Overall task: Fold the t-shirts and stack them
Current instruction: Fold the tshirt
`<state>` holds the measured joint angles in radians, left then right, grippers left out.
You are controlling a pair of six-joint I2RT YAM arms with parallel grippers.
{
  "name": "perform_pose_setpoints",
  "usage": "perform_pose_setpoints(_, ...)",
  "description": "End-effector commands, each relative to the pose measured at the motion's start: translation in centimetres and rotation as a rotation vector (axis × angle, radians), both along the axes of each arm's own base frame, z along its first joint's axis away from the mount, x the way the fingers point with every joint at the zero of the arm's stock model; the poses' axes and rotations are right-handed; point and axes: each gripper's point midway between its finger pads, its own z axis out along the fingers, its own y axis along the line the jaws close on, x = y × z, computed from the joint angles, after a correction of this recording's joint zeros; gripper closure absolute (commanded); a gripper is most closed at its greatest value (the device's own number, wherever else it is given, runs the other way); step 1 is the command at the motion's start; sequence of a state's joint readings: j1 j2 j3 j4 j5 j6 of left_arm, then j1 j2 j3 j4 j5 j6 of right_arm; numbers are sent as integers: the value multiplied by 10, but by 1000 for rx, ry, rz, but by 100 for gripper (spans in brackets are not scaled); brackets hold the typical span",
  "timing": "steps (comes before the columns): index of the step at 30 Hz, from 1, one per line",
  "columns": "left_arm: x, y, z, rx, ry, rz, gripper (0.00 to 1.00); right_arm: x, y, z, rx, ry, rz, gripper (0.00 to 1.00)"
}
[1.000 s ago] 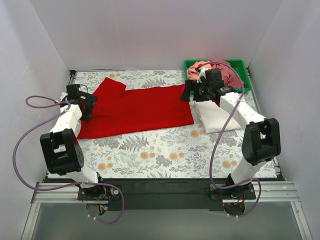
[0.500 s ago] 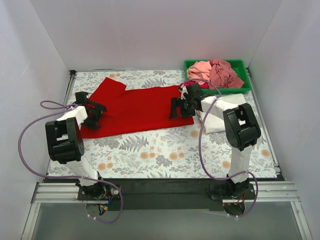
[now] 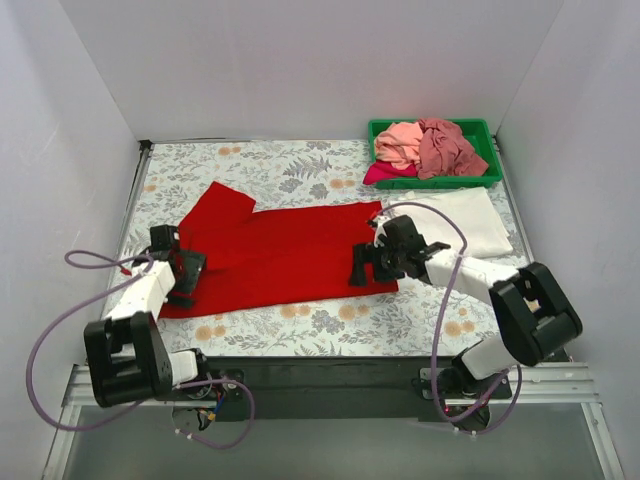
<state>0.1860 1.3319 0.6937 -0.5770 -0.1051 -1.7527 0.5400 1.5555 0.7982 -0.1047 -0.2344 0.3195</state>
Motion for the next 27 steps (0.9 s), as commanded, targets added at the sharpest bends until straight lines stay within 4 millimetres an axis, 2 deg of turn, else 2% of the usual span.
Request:
perform_pose_setpoints(1,-55,16,8,93,81,156,14,-40,-22,-9,-30,34,-72,2)
perform_pose_setpoints(3,-62,10,10,72,55,139,14,-54,-26,-6,-15,22,-79,2)
perform_pose_setpoints(5,-58,-2,18,24,-8,88,14,-63,-32,4,14,-16,-85,2)
perform_pose_setpoints(10,-41,-5,50,31,-96,8,14,-63,-31,44,98,-118,-92,2)
perform_pose_setpoints(12,-37,-5,57,41,-106,-27,14,-62,-31,55,121,-145,-97,2)
perform_pose_setpoints(14,-26,-5,70,46,-140,-56,14,-62,-32,57,123,-153,-102,2)
perform_pose_setpoints(16,-17,-8,73,39,-142,-102,14,-61,-34,58,116,-163,-108,2)
perform_pose_setpoints(17,-6,-8,82,40,-174,-121,14,-60,-35,60,114,-169,-111,2)
perform_pose_setpoints(20,6,-13,76,12,-160,-165,14,-55,-37,62,91,-187,-112,2)
perform_pose_setpoints(24,9,-26,55,-67,-128,-201,14,-50,-39,64,64,-190,-130,2)
perform_pose_setpoints(27,12,-27,45,-79,-130,-199,14,-49,-39,64,63,-188,-135,2)
